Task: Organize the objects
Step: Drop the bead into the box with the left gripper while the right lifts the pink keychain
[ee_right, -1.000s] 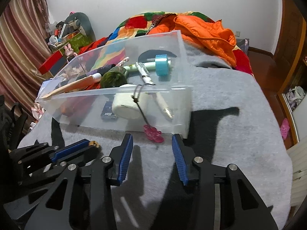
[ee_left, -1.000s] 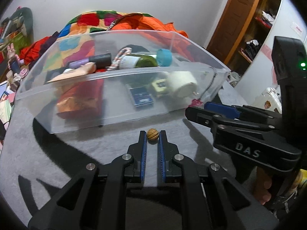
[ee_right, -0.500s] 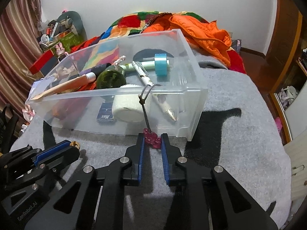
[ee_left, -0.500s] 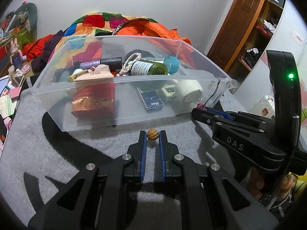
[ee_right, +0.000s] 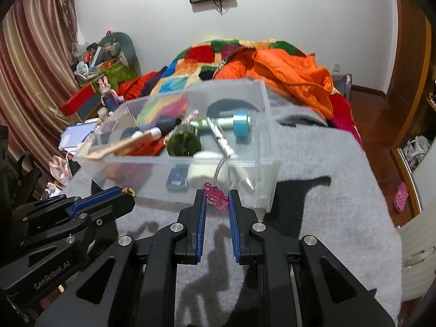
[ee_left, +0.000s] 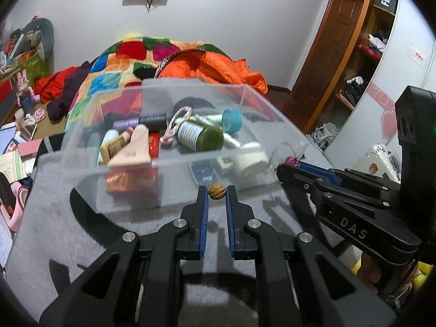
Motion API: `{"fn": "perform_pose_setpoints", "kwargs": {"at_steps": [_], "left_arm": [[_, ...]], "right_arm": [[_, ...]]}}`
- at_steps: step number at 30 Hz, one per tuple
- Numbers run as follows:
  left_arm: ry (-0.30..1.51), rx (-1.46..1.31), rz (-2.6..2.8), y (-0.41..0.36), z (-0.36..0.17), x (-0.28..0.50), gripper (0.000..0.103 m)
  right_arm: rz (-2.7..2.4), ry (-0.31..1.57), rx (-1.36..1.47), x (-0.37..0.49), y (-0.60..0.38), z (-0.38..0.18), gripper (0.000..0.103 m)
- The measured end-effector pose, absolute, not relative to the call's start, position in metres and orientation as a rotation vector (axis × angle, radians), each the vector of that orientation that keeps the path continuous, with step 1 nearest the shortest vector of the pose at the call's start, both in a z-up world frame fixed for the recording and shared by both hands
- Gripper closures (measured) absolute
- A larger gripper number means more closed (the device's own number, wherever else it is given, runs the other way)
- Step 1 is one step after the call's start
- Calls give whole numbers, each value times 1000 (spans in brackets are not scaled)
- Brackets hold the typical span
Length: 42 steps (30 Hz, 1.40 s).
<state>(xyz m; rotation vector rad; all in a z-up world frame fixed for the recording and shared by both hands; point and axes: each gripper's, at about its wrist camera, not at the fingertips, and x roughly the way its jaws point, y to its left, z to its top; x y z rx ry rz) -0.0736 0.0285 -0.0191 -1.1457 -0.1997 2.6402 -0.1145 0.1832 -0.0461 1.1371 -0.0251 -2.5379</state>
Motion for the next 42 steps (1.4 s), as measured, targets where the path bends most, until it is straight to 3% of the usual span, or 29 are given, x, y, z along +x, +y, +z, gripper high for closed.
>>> {"fn": "perform_pose_setpoints", "kwargs": {"at_steps": [11,26,32,39,42], "left_arm": [[-176,-1086,2675,32,2,-97,92],[-208,-1144,2659,26,-13,-127,91],[-207,-1146,2657,26,-14,-128,73],[-188,-1145,2657,26,-13,-127,72],[-205,-1138,2653,25,-13,-126,69]], "right_arm": [[-2568,-34,1026,-135,181,-22,92],[-2551,-37,1091,-155,180,-39,92],[-2561,-19,1105,-155,179,-38,87],[-2557,10,1063,-133,190,-27,85],[-2550,57,1059,-120,189,-25,80]]}}
